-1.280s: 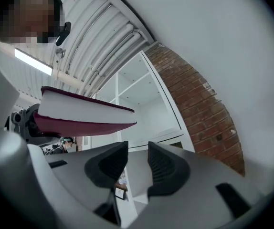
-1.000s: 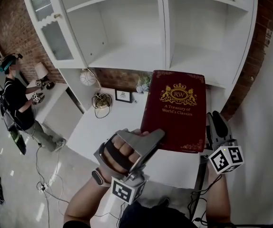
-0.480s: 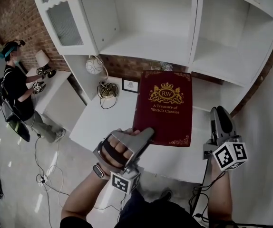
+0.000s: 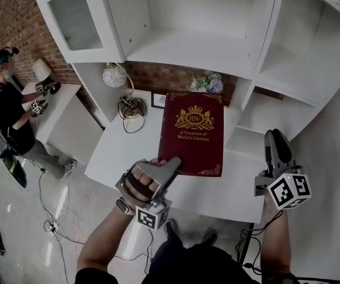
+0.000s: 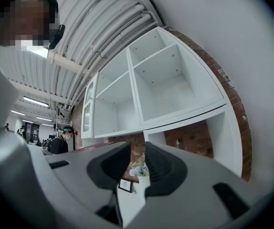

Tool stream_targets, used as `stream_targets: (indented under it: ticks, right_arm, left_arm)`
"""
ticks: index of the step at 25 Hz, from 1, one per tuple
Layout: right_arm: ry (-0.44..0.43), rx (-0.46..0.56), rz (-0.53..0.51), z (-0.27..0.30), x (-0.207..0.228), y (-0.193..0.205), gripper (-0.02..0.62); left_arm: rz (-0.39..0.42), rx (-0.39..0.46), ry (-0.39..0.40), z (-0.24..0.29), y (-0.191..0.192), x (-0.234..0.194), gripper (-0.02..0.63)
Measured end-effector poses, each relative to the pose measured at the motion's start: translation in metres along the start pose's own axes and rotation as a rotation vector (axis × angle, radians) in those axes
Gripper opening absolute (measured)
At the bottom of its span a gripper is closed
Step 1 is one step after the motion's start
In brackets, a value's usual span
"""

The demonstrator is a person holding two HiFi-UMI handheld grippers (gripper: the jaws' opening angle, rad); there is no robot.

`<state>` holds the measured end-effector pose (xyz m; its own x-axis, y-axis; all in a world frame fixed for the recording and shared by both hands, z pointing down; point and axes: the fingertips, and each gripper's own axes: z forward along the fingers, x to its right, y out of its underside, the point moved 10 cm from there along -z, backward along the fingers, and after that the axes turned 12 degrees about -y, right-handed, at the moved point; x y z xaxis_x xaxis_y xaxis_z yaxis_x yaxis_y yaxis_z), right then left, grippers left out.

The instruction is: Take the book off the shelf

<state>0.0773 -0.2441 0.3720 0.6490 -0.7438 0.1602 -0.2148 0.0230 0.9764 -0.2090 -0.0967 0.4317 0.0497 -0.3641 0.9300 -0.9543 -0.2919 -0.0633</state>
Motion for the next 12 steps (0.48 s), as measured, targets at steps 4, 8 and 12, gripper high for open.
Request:
stream_targets:
  ticks: [4, 8, 12]
  right_arm:
    - [0.028, -0.023, -0.014, 0.011, -0.008, 0.007, 0.089]
    - [0.062, -0.046, -0.02, 0.018, -0.015, 0.014, 0.086]
    - [0.098, -0.069, -0.037, 0.025, -0.022, 0.017, 0.083]
  left_arm:
    - [-0.043, 0.013, 0.05, -0.005, 0.024, 0.027, 0.216]
    - [-0.085, 0.033, 0.115, -0.012, 0.042, 0.062, 0.216]
    - [-0.1, 0.035, 0.199, -0.02, 0.063, 0.104, 0.216]
